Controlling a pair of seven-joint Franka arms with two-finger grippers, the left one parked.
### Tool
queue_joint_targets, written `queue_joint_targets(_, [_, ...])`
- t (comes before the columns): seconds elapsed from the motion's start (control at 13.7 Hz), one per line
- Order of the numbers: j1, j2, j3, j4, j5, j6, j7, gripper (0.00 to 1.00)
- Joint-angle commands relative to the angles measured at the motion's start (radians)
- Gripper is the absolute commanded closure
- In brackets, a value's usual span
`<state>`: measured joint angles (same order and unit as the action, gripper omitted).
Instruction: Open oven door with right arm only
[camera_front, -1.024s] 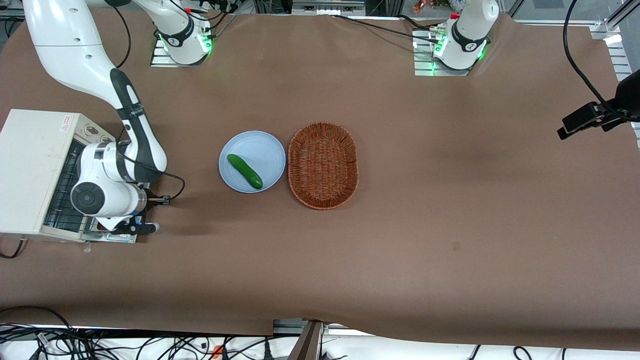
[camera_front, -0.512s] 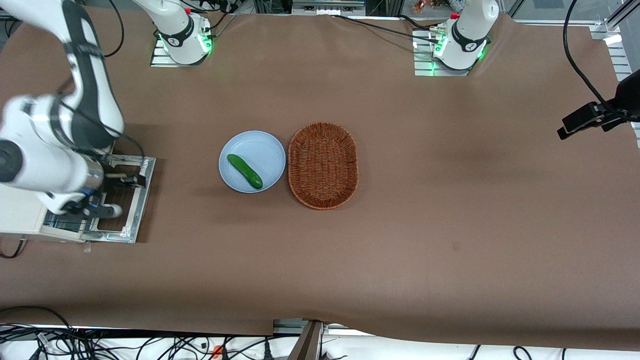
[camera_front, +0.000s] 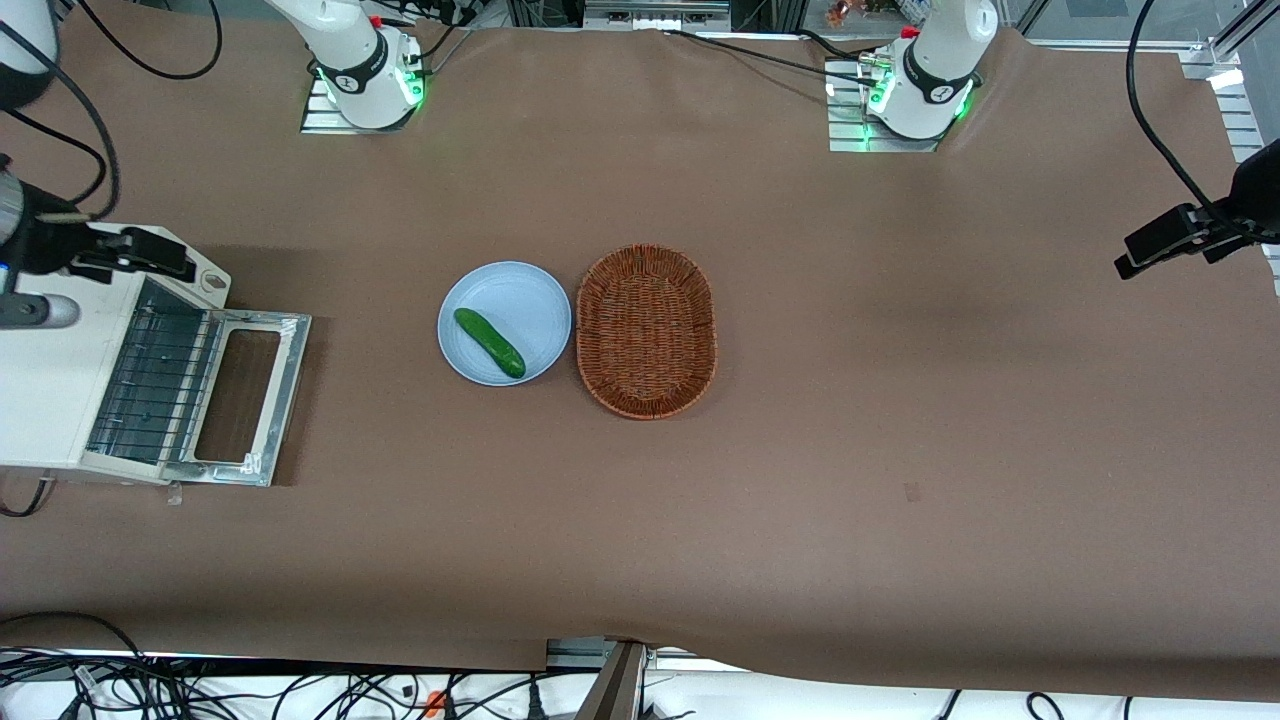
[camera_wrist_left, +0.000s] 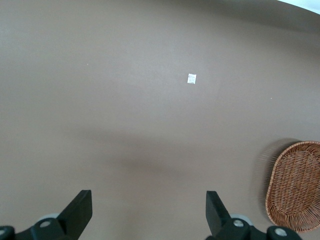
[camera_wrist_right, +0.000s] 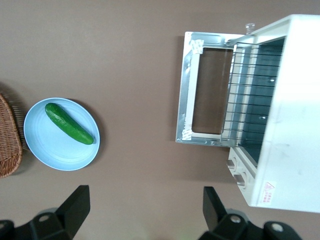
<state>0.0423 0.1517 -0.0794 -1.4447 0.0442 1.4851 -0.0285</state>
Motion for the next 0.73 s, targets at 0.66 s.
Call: queue_joint_targets(0.66, [-0.032,-0.189,0.015,-0.24,-0.043,0.106,-0.018,0.0])
